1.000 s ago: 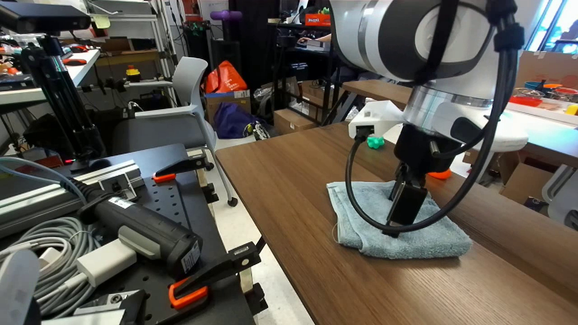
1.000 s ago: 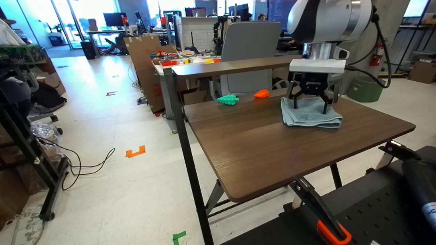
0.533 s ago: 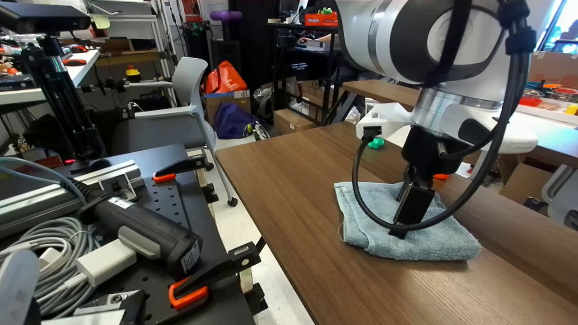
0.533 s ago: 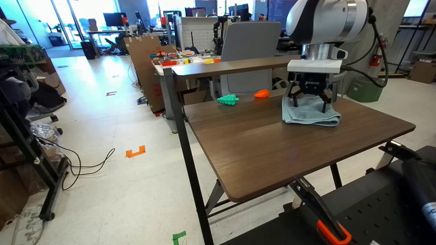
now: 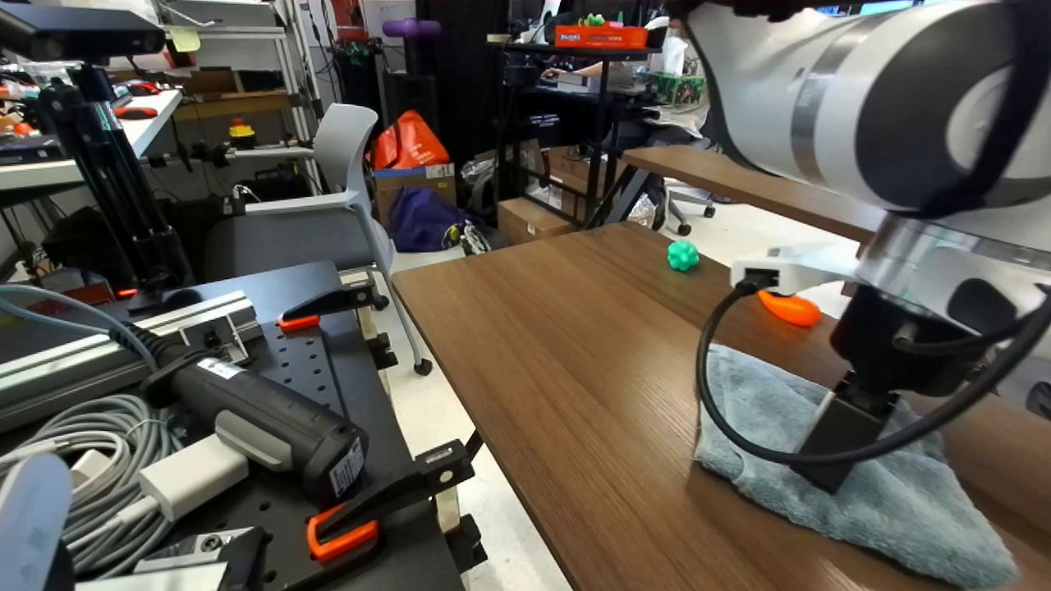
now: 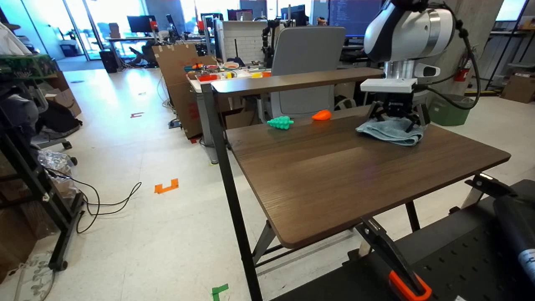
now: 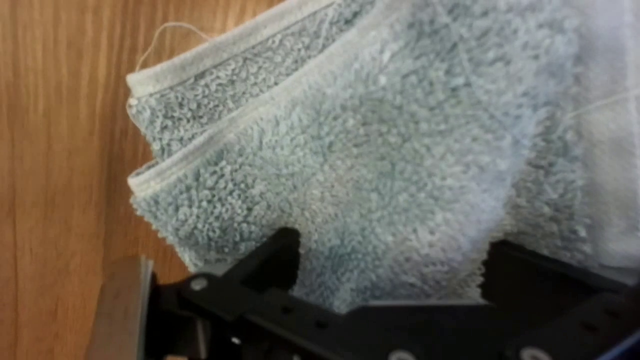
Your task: Wipe the table with the towel
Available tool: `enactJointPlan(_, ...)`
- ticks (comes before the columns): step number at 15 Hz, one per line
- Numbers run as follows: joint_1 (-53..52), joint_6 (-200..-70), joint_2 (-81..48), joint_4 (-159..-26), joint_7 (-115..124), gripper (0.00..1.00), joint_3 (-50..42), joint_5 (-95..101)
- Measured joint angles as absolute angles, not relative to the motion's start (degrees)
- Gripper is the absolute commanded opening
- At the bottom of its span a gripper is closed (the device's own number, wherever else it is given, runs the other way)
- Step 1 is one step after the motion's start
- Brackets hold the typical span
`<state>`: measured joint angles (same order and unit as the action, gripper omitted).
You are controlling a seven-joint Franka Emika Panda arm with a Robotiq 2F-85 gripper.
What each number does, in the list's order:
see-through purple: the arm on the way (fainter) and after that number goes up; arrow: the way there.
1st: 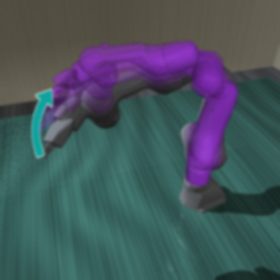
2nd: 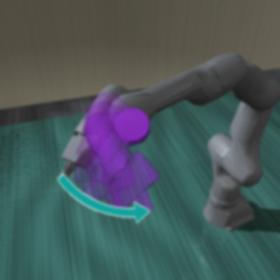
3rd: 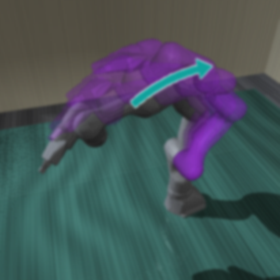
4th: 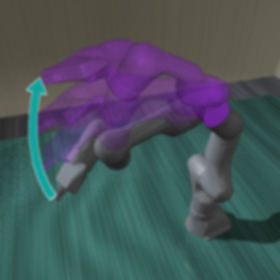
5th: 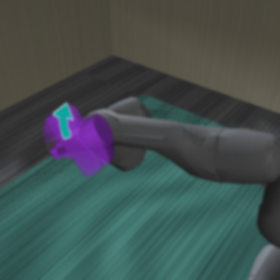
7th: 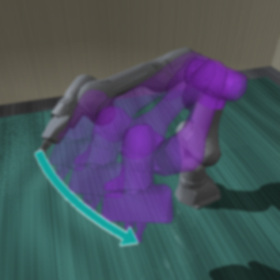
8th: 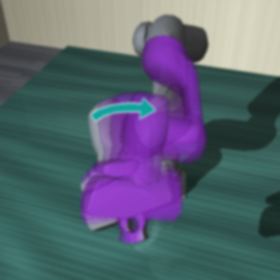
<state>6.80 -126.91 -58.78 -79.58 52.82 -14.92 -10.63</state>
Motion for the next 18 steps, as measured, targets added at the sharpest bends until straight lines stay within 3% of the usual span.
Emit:
enactJointPlan(11,16.66,-120.76,-72.33,-53.6,66.42,1.0,-11.99,-16.31)
enactJointPlan(18,14.33,-120.26,-67.06,-62.31,51.86,1.0,-12.17,-9.94)
